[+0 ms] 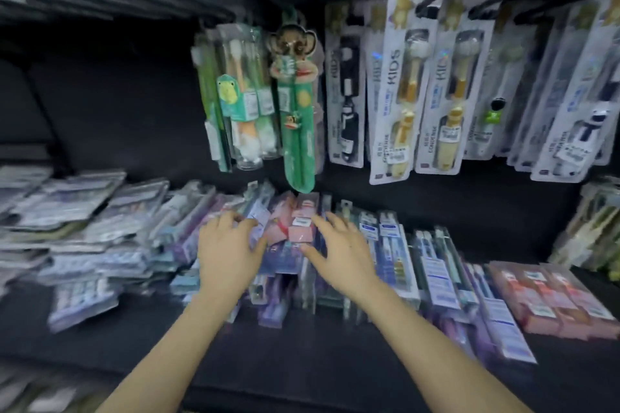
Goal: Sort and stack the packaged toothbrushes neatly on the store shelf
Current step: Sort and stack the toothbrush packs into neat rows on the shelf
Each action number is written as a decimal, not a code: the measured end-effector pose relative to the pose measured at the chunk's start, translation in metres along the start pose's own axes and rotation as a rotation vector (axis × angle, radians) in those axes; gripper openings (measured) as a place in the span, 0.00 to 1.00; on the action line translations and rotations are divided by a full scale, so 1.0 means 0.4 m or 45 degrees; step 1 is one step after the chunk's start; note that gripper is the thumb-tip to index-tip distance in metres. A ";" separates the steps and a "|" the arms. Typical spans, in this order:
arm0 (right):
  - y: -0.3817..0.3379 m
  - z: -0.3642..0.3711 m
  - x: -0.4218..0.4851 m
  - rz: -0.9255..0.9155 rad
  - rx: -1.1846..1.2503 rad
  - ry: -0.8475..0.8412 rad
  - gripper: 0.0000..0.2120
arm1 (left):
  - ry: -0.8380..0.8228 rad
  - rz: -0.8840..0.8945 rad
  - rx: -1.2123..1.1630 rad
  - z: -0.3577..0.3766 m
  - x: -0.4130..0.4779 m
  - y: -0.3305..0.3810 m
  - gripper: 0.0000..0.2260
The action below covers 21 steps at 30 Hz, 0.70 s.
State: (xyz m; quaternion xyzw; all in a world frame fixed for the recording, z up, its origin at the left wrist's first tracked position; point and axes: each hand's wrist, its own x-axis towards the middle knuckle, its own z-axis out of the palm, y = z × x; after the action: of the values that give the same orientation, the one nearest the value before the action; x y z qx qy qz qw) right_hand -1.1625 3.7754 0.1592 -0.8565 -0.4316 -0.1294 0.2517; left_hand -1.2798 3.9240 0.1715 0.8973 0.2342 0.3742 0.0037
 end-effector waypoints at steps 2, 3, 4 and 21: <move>-0.021 0.022 0.045 0.002 -0.072 -0.048 0.28 | -0.124 -0.068 0.029 -0.004 0.020 -0.030 0.09; -0.026 0.033 0.060 0.011 -0.118 -0.082 0.29 | -0.152 -0.076 0.034 -0.005 0.027 -0.037 0.10; -0.028 0.043 0.069 0.028 -0.150 -0.106 0.28 | -0.164 -0.026 0.053 -0.004 0.032 -0.041 0.12; 0.028 0.031 0.019 0.259 -0.277 0.019 0.32 | -0.447 0.158 0.194 0.129 0.125 0.020 0.22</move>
State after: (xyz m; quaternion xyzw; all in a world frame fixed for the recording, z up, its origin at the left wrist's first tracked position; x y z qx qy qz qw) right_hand -1.1488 3.7817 0.1485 -0.9170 -0.3241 -0.1557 0.1726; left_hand -1.2112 3.9467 0.1696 0.9591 0.2019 0.1929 -0.0464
